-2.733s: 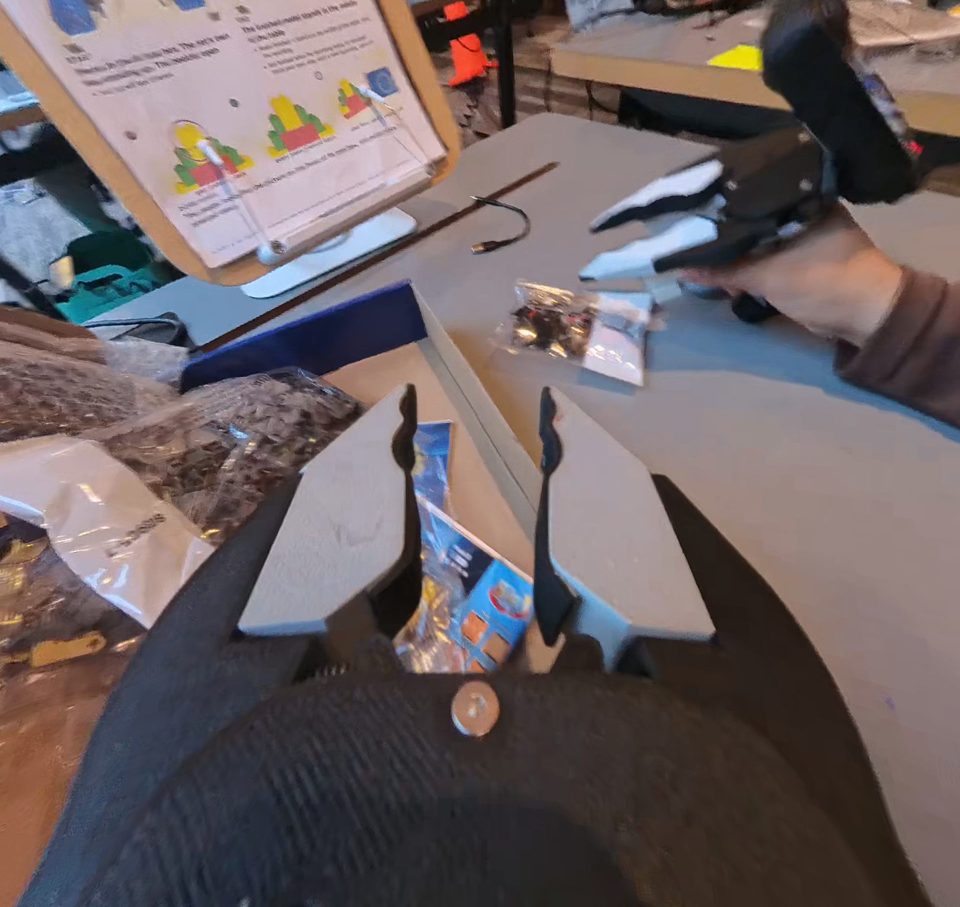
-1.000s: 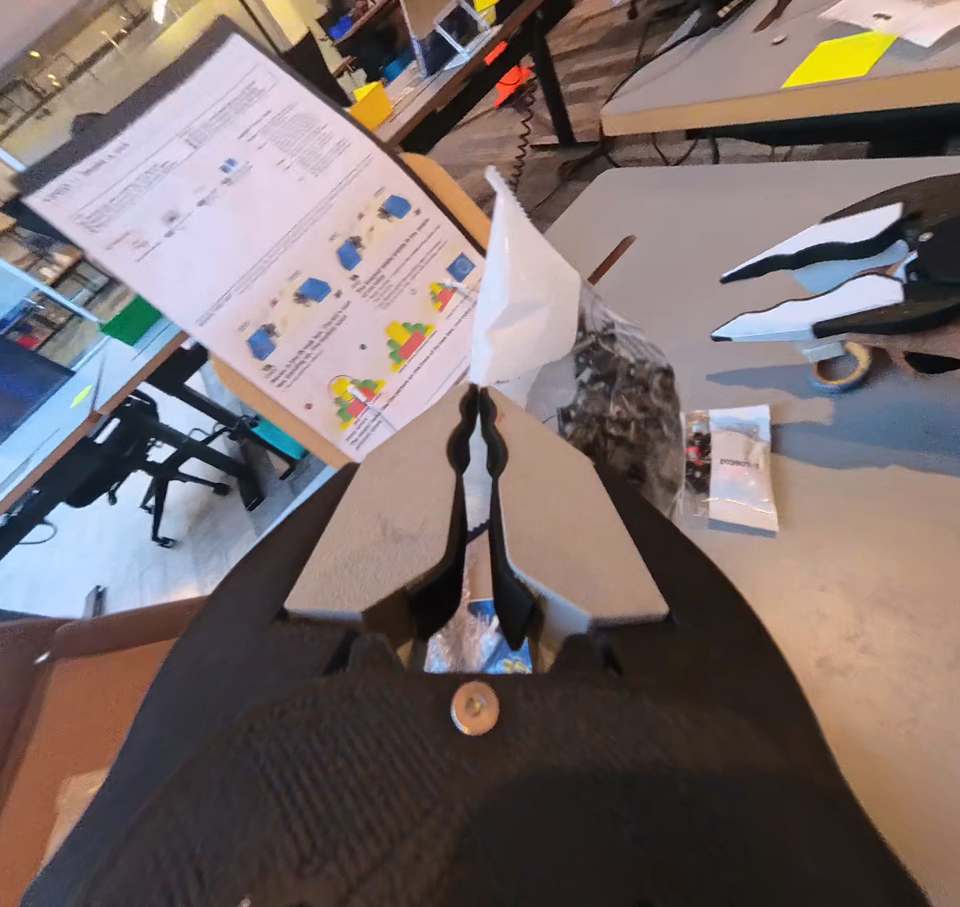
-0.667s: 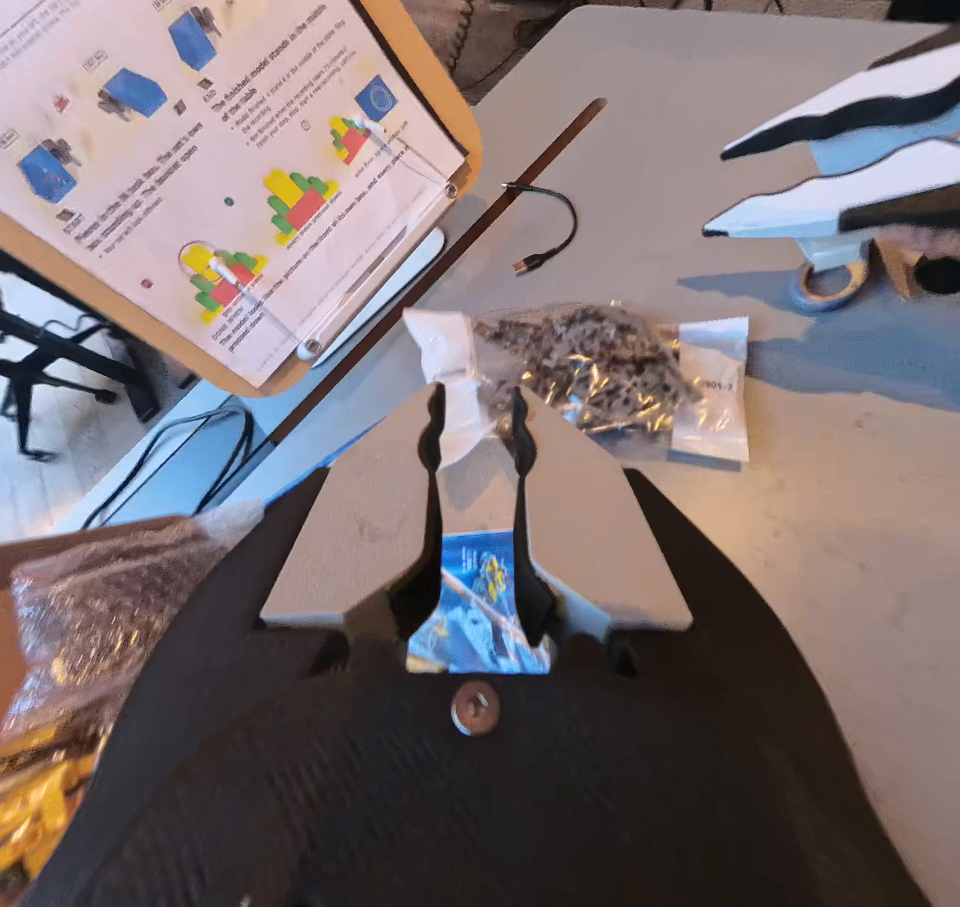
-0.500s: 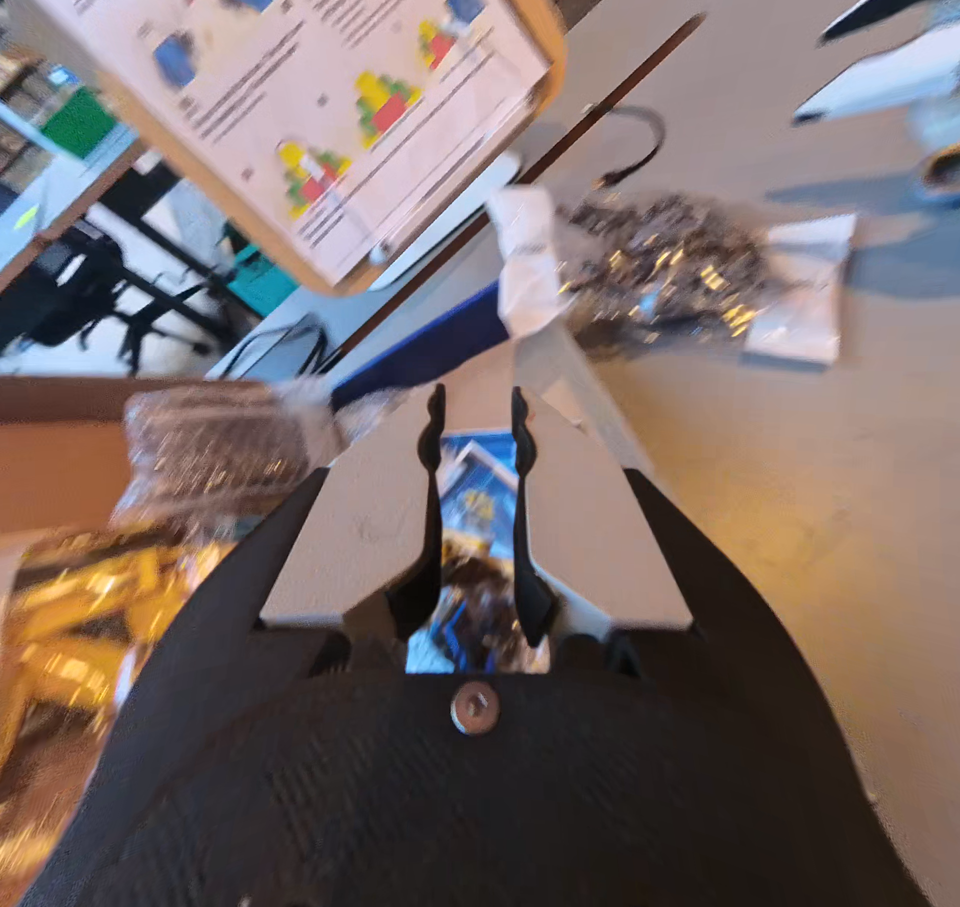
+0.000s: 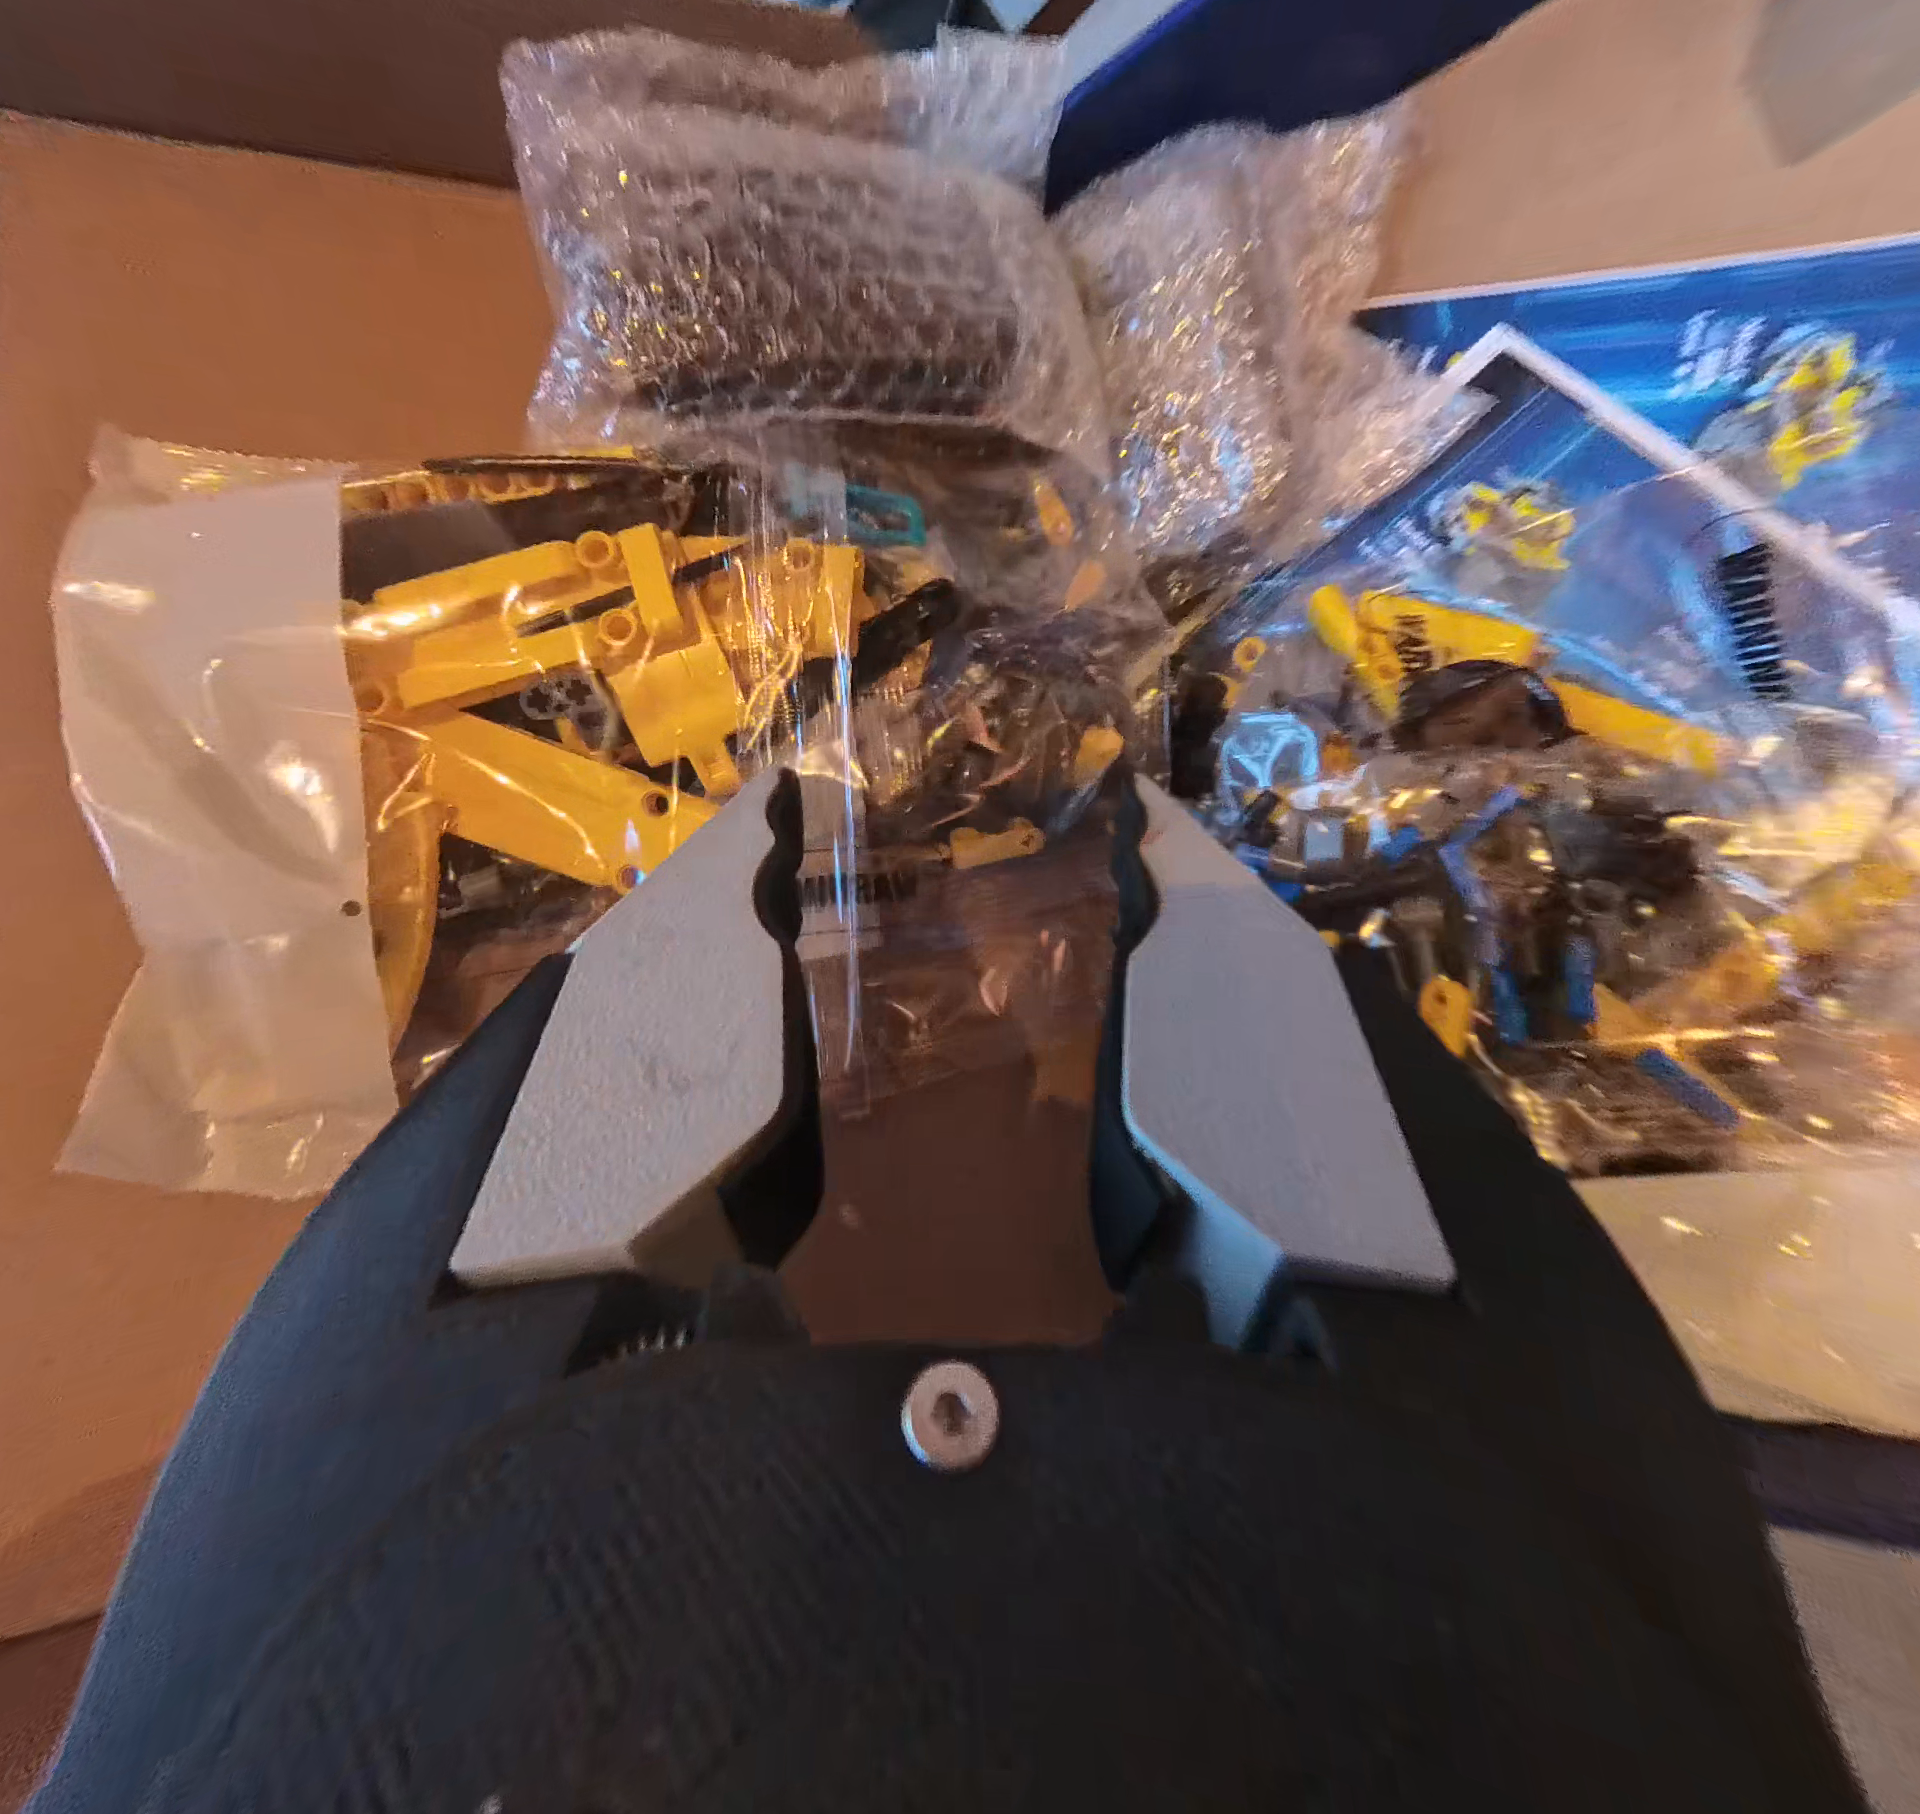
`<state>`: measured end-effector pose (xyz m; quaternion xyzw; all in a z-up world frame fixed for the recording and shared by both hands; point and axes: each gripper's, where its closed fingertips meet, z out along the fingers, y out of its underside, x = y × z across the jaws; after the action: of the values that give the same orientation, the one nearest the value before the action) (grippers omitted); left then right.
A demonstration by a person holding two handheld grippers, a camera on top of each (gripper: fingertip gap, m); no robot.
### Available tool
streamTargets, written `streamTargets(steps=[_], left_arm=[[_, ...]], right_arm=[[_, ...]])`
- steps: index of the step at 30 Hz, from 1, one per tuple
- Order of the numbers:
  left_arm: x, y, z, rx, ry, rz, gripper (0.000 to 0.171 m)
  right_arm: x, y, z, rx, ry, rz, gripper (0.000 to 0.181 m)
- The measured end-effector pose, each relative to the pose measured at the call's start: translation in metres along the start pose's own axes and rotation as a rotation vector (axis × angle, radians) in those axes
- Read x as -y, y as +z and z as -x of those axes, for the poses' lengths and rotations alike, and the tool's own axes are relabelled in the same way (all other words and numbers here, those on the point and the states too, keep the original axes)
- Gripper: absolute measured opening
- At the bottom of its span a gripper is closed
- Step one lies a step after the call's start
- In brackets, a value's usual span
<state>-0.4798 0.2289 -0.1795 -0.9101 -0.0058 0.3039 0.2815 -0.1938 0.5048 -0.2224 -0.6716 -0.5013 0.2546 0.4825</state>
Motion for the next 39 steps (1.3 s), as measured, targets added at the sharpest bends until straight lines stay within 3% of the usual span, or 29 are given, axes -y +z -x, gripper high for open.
streamTargets(steps=[7,13,15,18,23,25,31,36,39], left_arm=[[-0.002,0.027,0.014,0.182,0.187,0.087,0.054],[0.036,0.012,0.046,0.272,0.236,-0.015,0.05],[0.038,0.021,0.052,0.236,0.218,0.022,0.057],[0.035,0.034,0.051,0.199,0.224,0.107,0.05],[0.032,0.045,0.04,0.175,0.306,0.129,0.043],[0.031,0.04,0.029,0.083,0.3,0.132,0.043],[0.024,0.027,0.045,0.039,0.381,0.188,0.058],[0.003,0.012,0.084,0.177,0.392,0.364,0.094],[0.016,-0.003,0.085,0.202,0.375,0.286,0.095]], right_arm=[[0.0,0.002,0.007,0.033,0.014,0.0,0.049],[0.003,0.0,0.009,0.043,0.016,-0.011,0.049],[0.003,0.001,0.01,0.048,0.018,-0.009,0.049],[0.003,0.0,0.011,0.05,0.016,-0.008,0.049],[0.006,-0.003,0.009,0.046,0.023,-0.022,0.049],[0.007,-0.004,0.008,0.047,0.028,-0.026,0.049],[0.008,-0.003,0.013,0.059,0.02,-0.026,0.049],[0.007,-0.003,0.013,0.061,0.017,-0.022,0.049],[0.007,-0.004,0.013,0.066,0.03,-0.027,0.049]])
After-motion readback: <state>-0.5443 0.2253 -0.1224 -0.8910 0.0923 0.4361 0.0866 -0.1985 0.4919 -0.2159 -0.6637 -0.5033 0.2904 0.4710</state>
